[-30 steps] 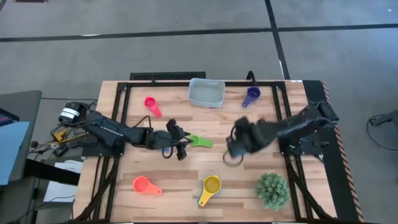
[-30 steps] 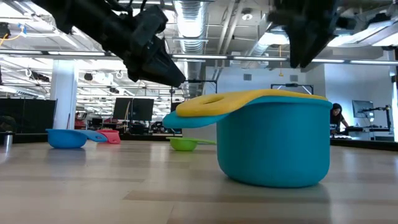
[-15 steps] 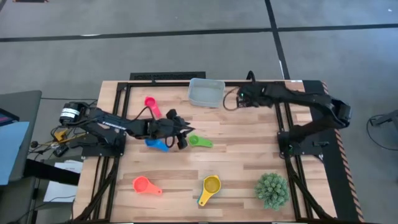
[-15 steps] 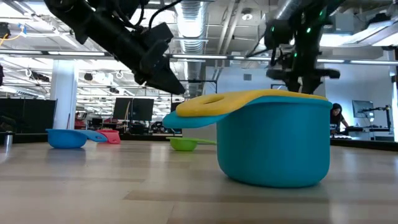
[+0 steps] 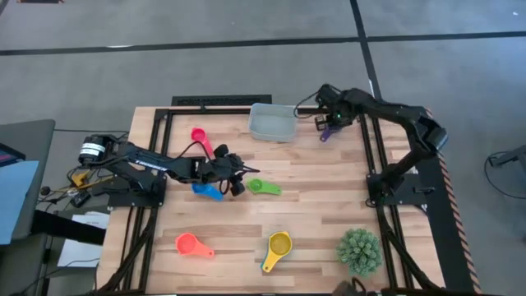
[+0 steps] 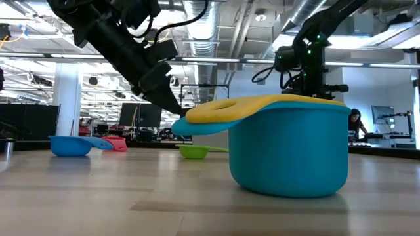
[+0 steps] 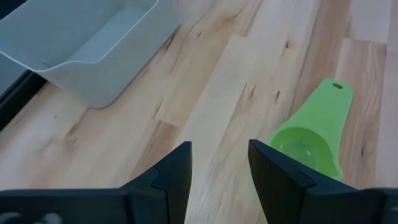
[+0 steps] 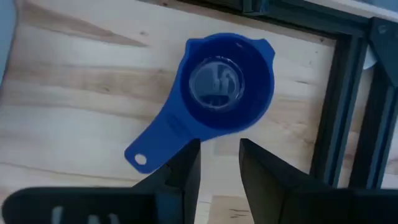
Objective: Nest measuring cups in basket
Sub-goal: Stack the purple measuring cup on top of the yellow measuring cup
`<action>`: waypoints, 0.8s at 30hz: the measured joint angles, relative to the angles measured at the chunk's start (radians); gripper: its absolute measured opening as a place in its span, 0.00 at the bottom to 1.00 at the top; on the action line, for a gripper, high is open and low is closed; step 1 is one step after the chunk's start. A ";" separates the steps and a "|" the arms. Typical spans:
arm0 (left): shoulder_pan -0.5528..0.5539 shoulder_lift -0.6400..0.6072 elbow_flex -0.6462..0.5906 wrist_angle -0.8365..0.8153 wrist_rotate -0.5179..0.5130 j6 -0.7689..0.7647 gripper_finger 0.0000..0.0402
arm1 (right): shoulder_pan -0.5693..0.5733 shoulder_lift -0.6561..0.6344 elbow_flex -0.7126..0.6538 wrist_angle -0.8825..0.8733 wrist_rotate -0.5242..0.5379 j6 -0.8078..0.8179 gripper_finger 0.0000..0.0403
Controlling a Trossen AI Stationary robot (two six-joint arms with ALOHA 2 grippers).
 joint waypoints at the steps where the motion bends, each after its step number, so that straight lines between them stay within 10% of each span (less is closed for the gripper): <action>1: 0.000 0.000 0.000 0.001 0.000 -0.002 0.37 | -0.019 0.016 0.012 -0.010 -0.012 -0.017 0.33; 11: 0.000 0.000 0.000 -0.008 0.000 -0.019 0.37 | -0.126 0.129 0.148 -0.105 -0.052 -0.107 0.32; 24: 0.000 0.000 0.000 -0.061 -0.029 -0.016 0.37 | 0.014 0.136 0.170 -0.026 -0.110 -0.187 0.32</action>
